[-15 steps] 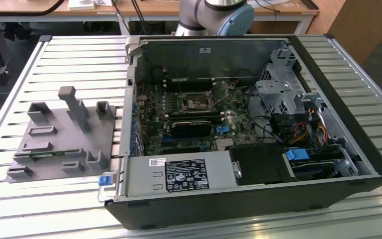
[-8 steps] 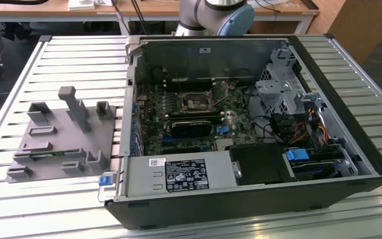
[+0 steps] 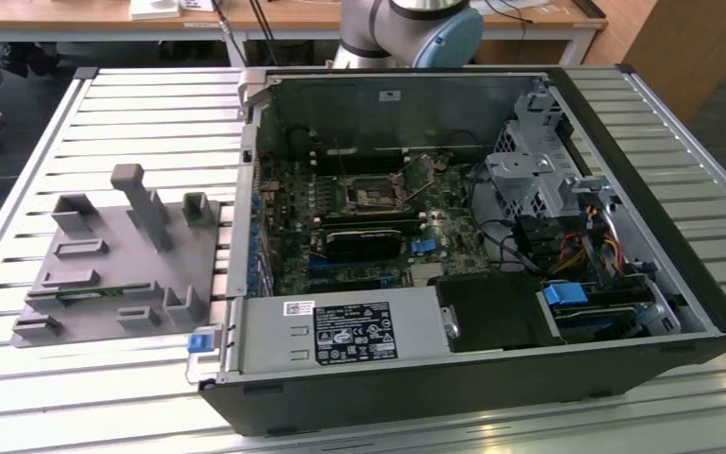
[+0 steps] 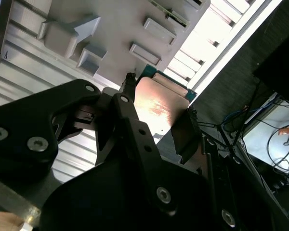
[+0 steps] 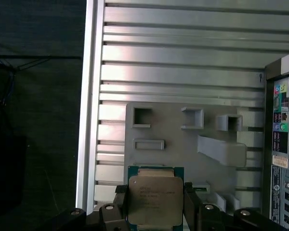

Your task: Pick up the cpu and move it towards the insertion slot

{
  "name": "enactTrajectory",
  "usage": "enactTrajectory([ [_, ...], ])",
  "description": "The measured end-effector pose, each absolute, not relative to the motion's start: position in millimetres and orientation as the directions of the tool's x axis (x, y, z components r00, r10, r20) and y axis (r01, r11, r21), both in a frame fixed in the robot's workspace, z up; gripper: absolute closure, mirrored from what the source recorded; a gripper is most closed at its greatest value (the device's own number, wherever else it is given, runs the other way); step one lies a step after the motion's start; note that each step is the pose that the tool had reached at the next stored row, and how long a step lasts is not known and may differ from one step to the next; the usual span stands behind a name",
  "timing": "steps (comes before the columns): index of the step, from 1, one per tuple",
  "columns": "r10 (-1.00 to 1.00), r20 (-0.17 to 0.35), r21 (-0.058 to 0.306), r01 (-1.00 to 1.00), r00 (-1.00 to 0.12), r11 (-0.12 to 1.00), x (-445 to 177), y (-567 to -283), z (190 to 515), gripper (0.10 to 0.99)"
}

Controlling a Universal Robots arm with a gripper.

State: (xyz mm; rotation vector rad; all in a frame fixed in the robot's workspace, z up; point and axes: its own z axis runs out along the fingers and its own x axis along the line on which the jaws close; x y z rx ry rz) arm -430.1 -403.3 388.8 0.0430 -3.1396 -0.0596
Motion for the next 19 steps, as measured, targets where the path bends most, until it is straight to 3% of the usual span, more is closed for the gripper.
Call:
enactTrajectory([
  [19, -0.028, 0.001, 0.038, -0.027, -1.000, 0.999, -403, -403, 389, 0.541],
])
